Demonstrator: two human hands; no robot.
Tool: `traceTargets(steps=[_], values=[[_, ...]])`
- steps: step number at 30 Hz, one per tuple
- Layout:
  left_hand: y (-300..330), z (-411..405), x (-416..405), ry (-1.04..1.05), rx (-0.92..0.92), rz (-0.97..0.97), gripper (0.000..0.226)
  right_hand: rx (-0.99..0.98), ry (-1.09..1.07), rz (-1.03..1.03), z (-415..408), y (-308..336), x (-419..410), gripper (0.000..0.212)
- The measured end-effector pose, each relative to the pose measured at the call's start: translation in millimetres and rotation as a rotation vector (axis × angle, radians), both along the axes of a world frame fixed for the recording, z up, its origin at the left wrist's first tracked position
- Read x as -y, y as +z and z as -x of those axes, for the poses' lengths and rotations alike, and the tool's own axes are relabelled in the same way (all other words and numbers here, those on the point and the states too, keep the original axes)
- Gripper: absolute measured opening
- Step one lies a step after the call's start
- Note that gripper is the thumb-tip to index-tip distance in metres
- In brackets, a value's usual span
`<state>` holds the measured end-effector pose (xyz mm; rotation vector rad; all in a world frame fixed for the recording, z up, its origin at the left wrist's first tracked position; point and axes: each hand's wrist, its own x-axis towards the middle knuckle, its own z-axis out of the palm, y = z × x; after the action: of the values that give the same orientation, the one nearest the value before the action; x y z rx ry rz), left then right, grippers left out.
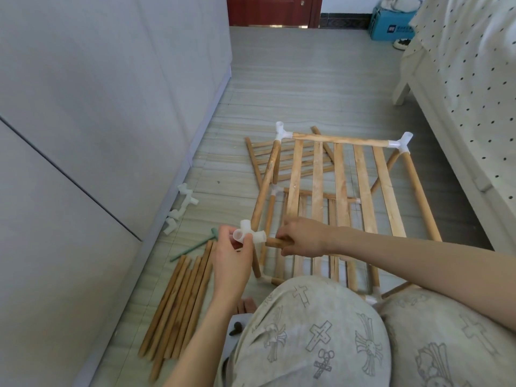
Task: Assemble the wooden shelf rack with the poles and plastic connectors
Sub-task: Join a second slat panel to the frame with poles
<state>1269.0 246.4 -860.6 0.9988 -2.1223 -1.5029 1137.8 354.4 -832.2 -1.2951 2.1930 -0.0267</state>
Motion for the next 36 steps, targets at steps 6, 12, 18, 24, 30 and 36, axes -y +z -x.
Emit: traceTargets(steps=[6,12,18,24,30,36], values=[[1,0,4,-0.028,0.053,0.052,0.009,0.047,0.0,0.028,4,2,-4,0.013],[-1,-5,4,-0.055,0.041,0.056,0.01,0.079,-0.023,-0.014,3,8,1,0.017],[-1,-4,5,-0.066,0.032,0.039,0.009,0.295,-0.459,0.18,11,11,29,0.033],[-3,-4,4,-0.064,0.027,0.034,0.008,0.792,-0.95,0.203,18,2,66,0.038],[-1,-6,2,-0.075,-0.041,-0.005,0.01,0.969,-1.077,0.247,21,-12,70,0.017],[-2,-7,8,-0.107,-0.048,-0.06,0.01,0.94,-1.105,0.3,18,-18,73,0.016]])
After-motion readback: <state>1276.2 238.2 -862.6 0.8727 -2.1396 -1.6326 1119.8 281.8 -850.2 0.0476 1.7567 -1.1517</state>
